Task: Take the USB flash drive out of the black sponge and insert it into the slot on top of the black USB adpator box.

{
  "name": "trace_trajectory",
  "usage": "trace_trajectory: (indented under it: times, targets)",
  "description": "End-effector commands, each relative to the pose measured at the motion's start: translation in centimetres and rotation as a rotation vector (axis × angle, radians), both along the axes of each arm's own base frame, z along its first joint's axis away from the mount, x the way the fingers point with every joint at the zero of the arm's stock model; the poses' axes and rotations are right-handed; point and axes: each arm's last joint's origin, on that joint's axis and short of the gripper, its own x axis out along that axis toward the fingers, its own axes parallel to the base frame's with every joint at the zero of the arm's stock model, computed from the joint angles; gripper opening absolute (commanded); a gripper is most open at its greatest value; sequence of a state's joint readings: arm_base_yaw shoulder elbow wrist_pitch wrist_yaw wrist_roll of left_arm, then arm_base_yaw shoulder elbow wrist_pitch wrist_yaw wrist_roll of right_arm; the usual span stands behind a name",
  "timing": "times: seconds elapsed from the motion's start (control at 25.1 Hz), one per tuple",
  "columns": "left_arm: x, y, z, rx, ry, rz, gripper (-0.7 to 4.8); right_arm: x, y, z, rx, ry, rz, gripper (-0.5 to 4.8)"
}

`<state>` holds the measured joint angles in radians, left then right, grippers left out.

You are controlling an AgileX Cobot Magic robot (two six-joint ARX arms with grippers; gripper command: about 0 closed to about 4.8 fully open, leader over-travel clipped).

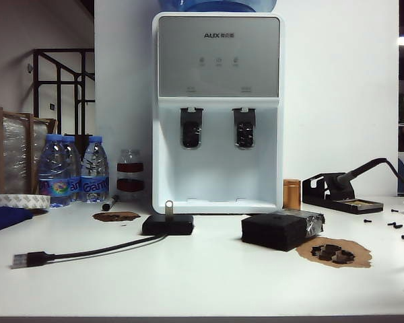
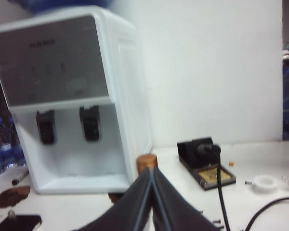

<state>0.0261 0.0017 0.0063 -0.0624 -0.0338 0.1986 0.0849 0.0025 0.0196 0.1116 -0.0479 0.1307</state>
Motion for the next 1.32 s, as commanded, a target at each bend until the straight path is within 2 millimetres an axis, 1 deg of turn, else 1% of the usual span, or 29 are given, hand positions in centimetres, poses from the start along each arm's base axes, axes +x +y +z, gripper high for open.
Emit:
trace_trajectory:
  times: [0.04, 0.24, 0.56, 1.0, 1.32]
  targets:
    - [-0.1, -0.1, -0.9, -0.011, 0.090, -0.031, -0.04, 0.1, 0.0, -0.3, 0.010, -0.030, -0.006, -0.02]
    - [-0.1, -0.1, -0.9, -0.011, 0.091, -0.038, -0.04, 0.0, 0.0, 0.0, 0.002, -0.062, -0.003, -0.02]
    - [-0.1, -0.1, -0.9, -0.011, 0.092, -0.033, -0.04, 0.1, 0.0, -0.1, 0.001, -0.045, -0.002, -0.01]
    - [-0.1, -0.1, -0.9, -0.011, 0.092, -0.033, -0.04, 0.2, 0.0, -1.7, -0.013, 0.111, -0.001, -0.02]
    - [-0.1, -0.1, -0.9, -0.011, 0.092, -0.033, -0.04, 0.2, 0.0, -2.1, -0.017, 0.155, -0.001, -0.02]
